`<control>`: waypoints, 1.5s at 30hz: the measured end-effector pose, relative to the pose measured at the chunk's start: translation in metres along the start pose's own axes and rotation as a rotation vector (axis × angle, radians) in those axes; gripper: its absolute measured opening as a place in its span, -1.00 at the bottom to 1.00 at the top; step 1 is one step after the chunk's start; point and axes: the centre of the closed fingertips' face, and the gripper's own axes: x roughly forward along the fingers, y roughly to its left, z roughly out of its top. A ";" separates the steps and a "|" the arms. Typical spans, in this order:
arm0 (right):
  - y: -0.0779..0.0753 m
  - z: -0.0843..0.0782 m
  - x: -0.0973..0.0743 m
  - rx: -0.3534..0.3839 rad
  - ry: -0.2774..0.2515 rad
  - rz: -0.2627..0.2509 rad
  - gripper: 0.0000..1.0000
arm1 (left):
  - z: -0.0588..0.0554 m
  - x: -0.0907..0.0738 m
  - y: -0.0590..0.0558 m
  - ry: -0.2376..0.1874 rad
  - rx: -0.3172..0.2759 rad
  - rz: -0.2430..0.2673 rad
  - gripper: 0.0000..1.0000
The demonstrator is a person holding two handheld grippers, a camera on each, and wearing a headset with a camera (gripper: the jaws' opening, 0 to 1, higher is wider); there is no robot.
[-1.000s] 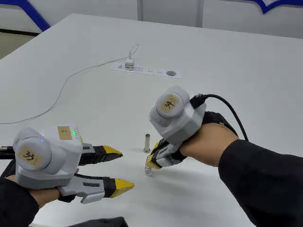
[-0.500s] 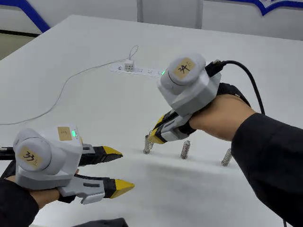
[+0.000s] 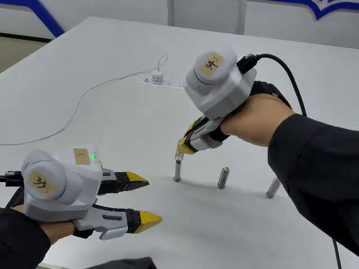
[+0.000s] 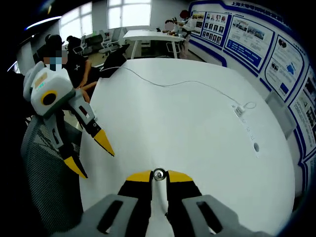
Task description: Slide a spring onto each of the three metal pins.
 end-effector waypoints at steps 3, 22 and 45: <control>0.000 -0.004 0.003 0.001 0.015 0.000 -0.76 | 0.000 0.000 0.000 0.000 0.000 -0.001 -0.13; 0.000 -0.012 0.019 0.025 0.046 0.020 -0.76 | -0.002 0.002 0.000 0.001 0.001 -0.003 -0.13; 0.002 -0.037 0.051 0.068 0.098 0.045 -0.76 | -0.003 0.002 -0.001 0.009 -0.001 -0.004 -0.13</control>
